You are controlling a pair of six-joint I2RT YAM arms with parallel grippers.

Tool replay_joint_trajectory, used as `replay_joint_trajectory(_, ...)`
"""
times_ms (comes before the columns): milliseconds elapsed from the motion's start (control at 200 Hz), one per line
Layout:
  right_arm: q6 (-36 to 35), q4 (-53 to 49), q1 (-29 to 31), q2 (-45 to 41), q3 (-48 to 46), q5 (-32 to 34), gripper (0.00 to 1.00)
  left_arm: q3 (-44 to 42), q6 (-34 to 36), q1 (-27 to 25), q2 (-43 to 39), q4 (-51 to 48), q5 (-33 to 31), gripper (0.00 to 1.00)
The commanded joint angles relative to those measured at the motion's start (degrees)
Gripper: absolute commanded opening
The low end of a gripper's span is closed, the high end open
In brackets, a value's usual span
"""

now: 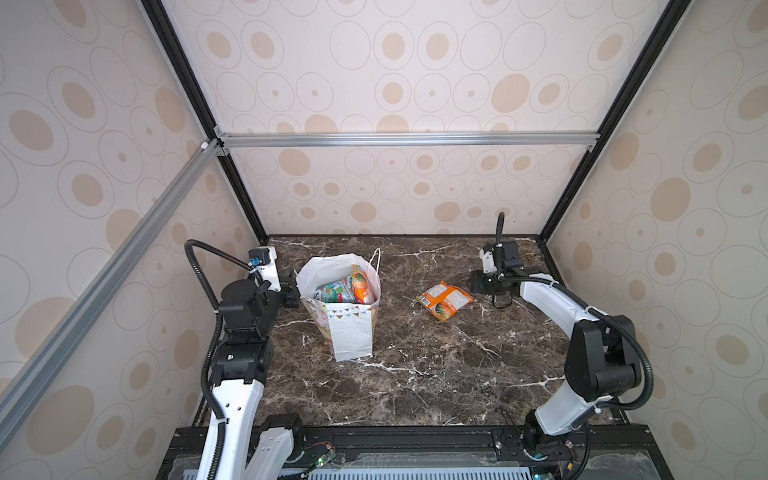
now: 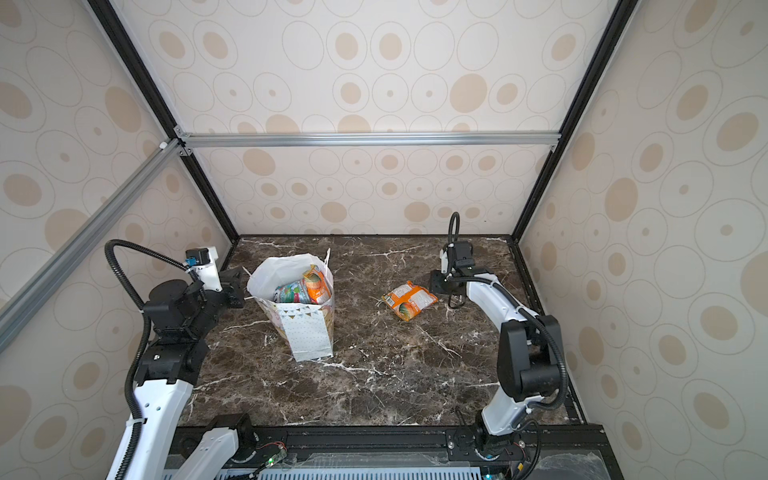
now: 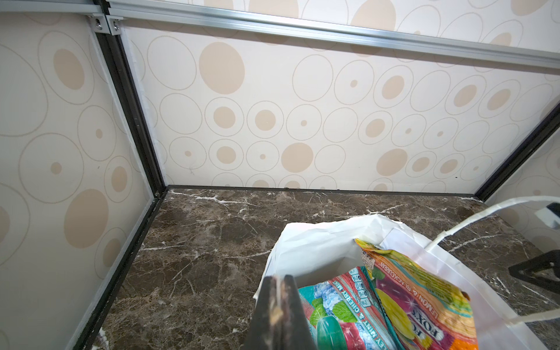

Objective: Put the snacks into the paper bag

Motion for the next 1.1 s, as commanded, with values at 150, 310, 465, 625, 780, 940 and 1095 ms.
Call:
replay_joint_trajectory(150, -2.07, 4.76, -0.43, 4.05, -3.21, -2.45, 0.59, 0.80, 0.92, 0.16, -0.40, 1.96, 0.61, 0.00)
replay_joint_trajectory(310, -2.78, 5.31, -0.90, 6.30, -2.96, -0.92, 0.58, 1.11, 0.91, 0.16, 0.11, 1.53, 0.90, 0.00)
replay_joint_trajectory(465, -2.81, 5.97, -1.43, 8.87, -1.70, -2.57, 0.51, 0.90, 0.94, 0.16, -0.31, 1.71, 0.59, 0.00)
replay_joint_trajectory(625, -1.77, 6.03, -2.04, 10.13, -0.60, -3.11, 0.47, 1.03, 1.00, 0.13, -0.19, 1.60, 0.67, 0.00)
replay_joint_trajectory(780, -1.68, 4.18, -2.31, 12.23, 1.63, -3.80, 0.45, 1.07, 1.00, 0.16, -0.37, 1.53, 0.59, 0.00)
replay_joint_trajectory(940, -2.09, 2.41, -2.44, 14.44, 4.36, -4.55, 0.44, 0.94, 1.00, 0.14, -0.50, 1.59, 0.46, 0.00)
replay_joint_trajectory(1095, -3.37, -0.87, -2.63, 17.27, 7.79, -6.47, 0.43, 1.04, 1.04, 0.13, -0.62, 1.53, 0.39, 0.00)
